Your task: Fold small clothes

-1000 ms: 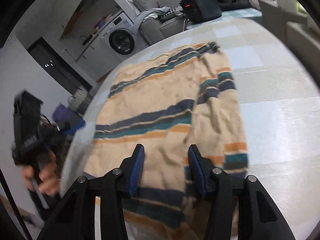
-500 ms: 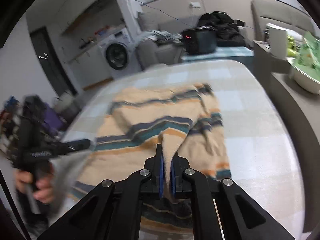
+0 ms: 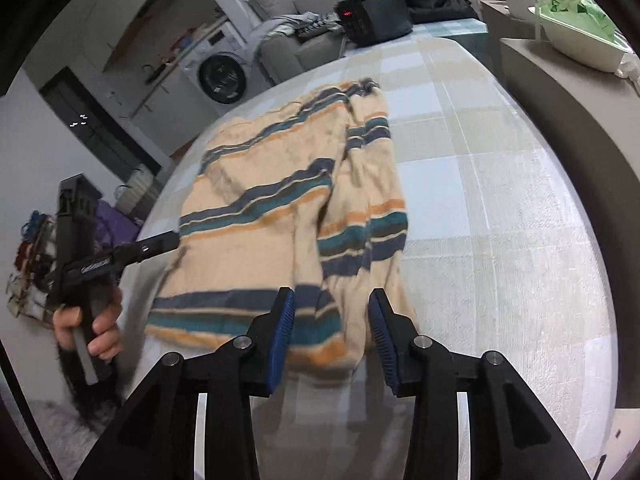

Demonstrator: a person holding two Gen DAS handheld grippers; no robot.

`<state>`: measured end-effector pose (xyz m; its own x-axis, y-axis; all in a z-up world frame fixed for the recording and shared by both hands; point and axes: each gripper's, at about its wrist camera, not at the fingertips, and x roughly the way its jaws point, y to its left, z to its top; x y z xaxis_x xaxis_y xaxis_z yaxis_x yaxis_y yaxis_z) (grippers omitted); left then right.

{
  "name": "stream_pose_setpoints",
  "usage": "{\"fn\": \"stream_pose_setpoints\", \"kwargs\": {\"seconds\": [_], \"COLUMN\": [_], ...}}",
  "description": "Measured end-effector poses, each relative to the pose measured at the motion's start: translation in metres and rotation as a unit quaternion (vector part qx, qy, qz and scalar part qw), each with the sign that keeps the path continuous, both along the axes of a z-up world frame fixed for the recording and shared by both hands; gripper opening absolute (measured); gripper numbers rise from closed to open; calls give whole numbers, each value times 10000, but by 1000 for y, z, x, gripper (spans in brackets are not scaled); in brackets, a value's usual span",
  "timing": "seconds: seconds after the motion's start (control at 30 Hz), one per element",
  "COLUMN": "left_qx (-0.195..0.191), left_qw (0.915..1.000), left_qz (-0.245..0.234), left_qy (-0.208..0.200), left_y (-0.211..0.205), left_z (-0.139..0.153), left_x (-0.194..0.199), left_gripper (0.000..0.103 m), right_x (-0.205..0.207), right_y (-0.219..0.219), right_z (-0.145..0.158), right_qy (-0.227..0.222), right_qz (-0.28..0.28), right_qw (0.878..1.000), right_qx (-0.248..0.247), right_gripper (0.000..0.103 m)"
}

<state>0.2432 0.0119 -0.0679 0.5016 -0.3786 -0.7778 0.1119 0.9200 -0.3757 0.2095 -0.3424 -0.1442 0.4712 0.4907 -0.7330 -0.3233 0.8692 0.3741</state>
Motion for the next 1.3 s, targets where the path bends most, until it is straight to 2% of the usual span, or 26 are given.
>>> {"fn": "stream_pose_setpoints", "kwargs": {"seconds": [0.17,0.23,0.27,0.3,0.37,0.47,0.57,0.63,0.73,0.87,0.97,1.0,1.07,1.17,1.3], "left_qx": [21,14,5,-1,10,47,84,90,59,-80,-159,-162,-142,-15,38], "left_qw": [10000,10000,10000,10000,10000,10000,9999,9999,9999,9997,9992,9990,9986,9978,9959], "left_qz": [-32,-22,-16,-10,-13,-7,14,42,85,195,362,422,503,648,852], "left_qy": [-1,7,17,31,21,-48,-67,-35,69,90,46,18,-19,-166,-298], "left_y": [-3,-2,-2,-2,-2,-1,-2,-1,1,11,19,22,27,34,45], "left_z": [2,2,2,3,5,9,11,9,2,-6,-8,-7,-5,2,6], "left_x": [-1,-1,-1,-1,-1,-2,-3,-2,-1,4,12,16,22,29,38], "left_gripper": [68,68,68,68,68,68,68,68,68,68,68,68,68,68,68], "right_x": [5,9,11,13,13,3,-8,-3,1,18,51,62,85,123,160], "right_y": [0,2,5,8,16,22,18,19,11,5,14,19,32,51,56], "right_z": [-10,-10,-10,-9,-4,17,23,0,2,31,43,49,59,60,37], "right_qy": [219,231,256,224,125,-237,-419,-132,-109,-628,-873,-1128,-1386,-1223,-698], "right_qz": [75,32,33,-5,73,149,32,-89,-176,-554,-794,-907,-783,-638,-500], "right_qw": [9996,9996,9997,9997,9991,9985,9969,9930,9967,9962,9930,9894,9870,9904,9959], "right_qx": [187,152,57,-122,-388,-478,-659,-1168,-788,-253,13,91,205,-1,-279], "right_gripper": [44,42,26,16,10,9,9,11,16,35,35,35,35,38,39]}}
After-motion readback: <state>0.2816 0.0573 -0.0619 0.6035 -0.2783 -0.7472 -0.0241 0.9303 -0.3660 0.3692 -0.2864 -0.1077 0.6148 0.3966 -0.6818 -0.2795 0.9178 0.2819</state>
